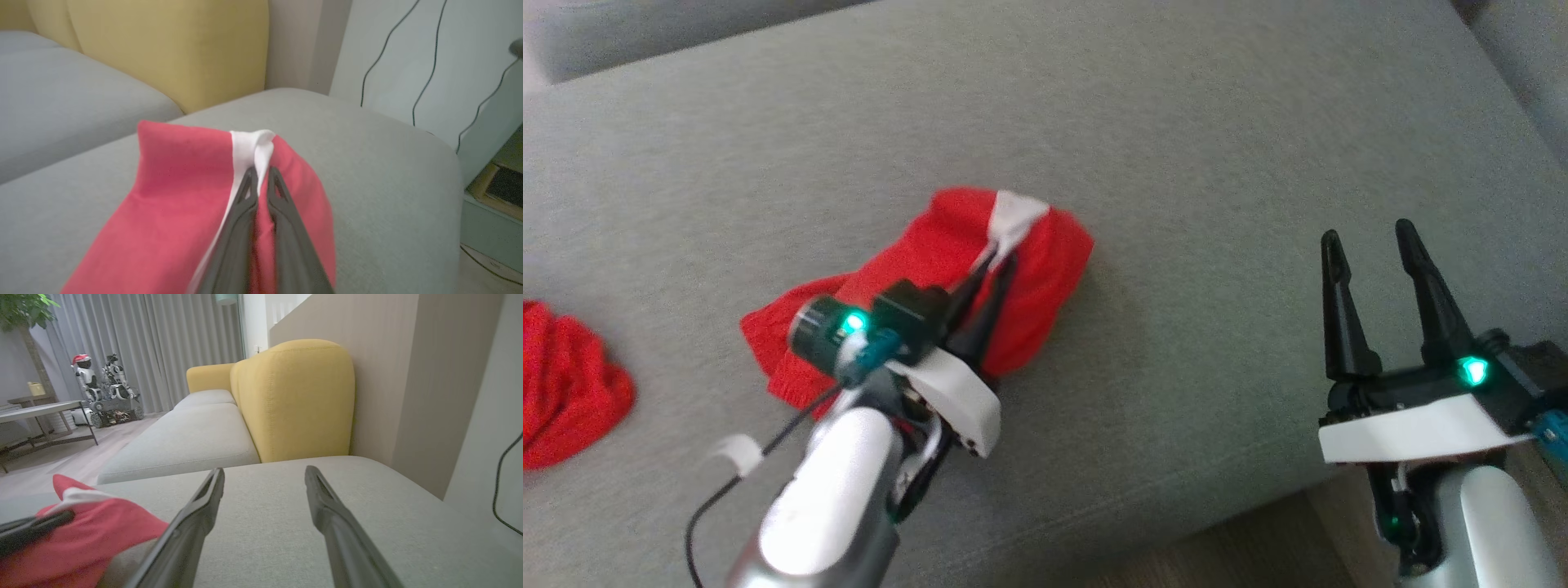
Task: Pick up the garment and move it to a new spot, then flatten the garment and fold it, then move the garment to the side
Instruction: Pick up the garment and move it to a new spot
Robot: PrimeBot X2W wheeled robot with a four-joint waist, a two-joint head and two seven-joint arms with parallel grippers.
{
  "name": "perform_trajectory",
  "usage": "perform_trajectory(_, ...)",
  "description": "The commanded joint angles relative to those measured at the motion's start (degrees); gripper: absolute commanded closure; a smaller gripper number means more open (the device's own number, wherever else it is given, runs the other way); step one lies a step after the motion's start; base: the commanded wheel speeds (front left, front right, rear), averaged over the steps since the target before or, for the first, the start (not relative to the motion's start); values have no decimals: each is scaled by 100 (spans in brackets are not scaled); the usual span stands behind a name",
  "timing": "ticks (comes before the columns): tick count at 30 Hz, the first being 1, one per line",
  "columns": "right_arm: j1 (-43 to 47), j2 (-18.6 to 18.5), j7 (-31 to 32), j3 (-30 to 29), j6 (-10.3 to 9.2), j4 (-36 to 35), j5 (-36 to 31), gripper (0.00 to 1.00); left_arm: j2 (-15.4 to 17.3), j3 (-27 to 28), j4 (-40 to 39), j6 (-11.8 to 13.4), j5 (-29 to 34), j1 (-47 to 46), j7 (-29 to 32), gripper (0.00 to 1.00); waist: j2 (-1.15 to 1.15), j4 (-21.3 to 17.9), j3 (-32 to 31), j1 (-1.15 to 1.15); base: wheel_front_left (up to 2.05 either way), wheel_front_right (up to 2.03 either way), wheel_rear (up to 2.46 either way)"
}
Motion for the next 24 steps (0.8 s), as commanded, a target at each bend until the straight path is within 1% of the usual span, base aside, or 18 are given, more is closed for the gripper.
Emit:
perform_trajectory(1,-173,-25,-79,149,44,-213,67,0,-18,91,-58,-49,-2,-267,-68,100,0,-296,248,0,0,0,0)
perform_trajectory(3,-166,-25,-123,157,44,-179,110,0,-60,-47,265,-77,-54,-322,-45,100,0,-362,310,0,0,0,0)
perform_trajectory(4,-165,-25,-150,158,44,-156,134,0,-77,-98,394,-90,-95,-347,-55,82,0,-377,322,0,0,0,0)
perform_trajectory(5,-164,-25,-173,158,44,-129,147,0,-91,-145,507,-101,-131,-368,-75,6,0,-383,327,0,0,0,0)
perform_trajectory(6,-161,-25,-192,151,44,-103,161,0,-102,-192,593,-113,-171,-381,-101,0,0,-376,328,0,0,0,0)
perform_trajectory(9,-153,-25,-232,98,44,-25,180,0,-124,-334,720,-147,-301,-371,-213,0,0,-263,271,0,0,0,0)
perform_trajectory(11,-155,-25,-241,86,44,20,171,0,-130,-358,668,-160,-409,-310,-332,0,0,-135,194,0,0,0,0)
perform_trajectory(15,-148,-25,-211,36,44,83,100,0,-79,-207,390,-107,-605,-114,-563,0,0,247,10,0,0,0,0)
perform_trajectory(19,-142,-25,-141,5,44,136,9,0,85,97,-4,78,-757,109,-704,0,0,691,-156,0,0,0,0)
perform_trajectory(24,-130,-25,-40,1,44,210,-116,0,323,635,-388,435,-980,420,-788,0,0,1186,-331,0,0,0,0)
